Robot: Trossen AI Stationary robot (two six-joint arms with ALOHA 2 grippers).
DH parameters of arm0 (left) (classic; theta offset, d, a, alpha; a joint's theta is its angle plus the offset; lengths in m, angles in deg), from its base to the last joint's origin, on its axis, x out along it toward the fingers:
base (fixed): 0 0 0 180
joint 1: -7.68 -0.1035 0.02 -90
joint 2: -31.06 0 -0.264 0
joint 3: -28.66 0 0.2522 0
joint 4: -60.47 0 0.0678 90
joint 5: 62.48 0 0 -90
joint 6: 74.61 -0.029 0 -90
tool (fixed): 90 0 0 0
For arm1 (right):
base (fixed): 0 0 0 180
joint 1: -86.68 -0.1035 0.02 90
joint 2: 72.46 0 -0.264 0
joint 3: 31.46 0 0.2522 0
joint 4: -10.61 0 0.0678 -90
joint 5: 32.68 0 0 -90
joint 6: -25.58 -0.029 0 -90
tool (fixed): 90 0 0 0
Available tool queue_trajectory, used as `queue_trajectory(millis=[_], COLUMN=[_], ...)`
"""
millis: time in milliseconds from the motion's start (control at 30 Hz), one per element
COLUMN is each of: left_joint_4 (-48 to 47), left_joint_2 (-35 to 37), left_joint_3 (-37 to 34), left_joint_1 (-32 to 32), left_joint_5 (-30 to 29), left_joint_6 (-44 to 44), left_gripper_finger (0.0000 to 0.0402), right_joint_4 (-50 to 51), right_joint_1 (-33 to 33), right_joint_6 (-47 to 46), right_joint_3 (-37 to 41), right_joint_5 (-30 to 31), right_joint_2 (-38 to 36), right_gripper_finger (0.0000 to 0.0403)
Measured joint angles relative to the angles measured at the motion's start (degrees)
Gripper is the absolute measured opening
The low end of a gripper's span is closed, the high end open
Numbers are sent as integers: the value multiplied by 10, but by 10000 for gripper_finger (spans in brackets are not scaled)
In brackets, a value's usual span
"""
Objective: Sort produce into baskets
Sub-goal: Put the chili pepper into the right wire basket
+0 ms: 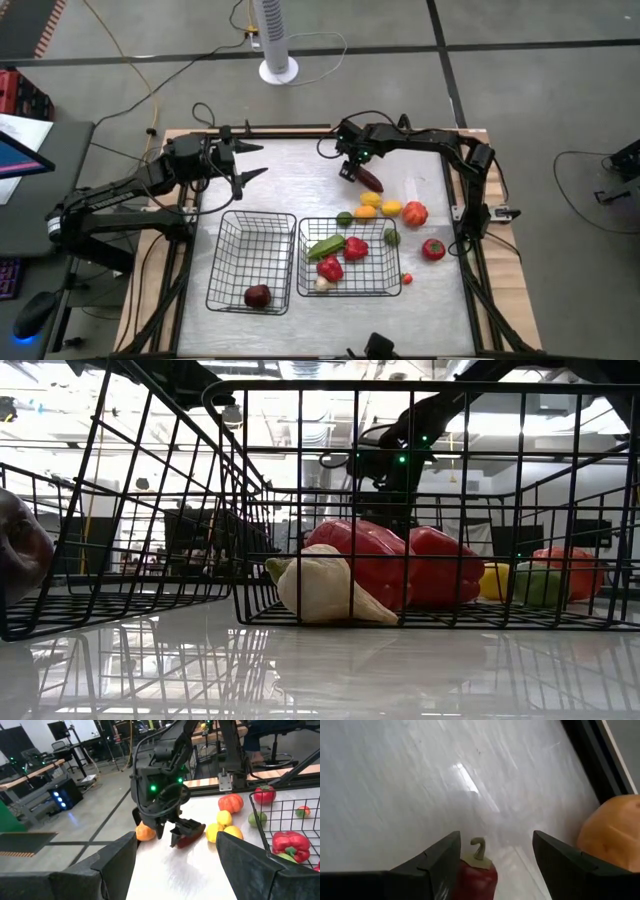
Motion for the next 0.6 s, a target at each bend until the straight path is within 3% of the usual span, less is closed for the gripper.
queue_trajectory(millis=[600], left_joint_4=[-3], left_joint_2=[0], left_joint_3=[0], left_joint_1=[0], left_joint_5=[-23], left_joint_6=[-1], left_gripper_finger=[261], right_joint_4=[9], right_joint_1=[5], right_joint_6=[1], right_joint_3=[-1], right_joint_5=[15], right_joint_2=[39], right_gripper_finger=[262])
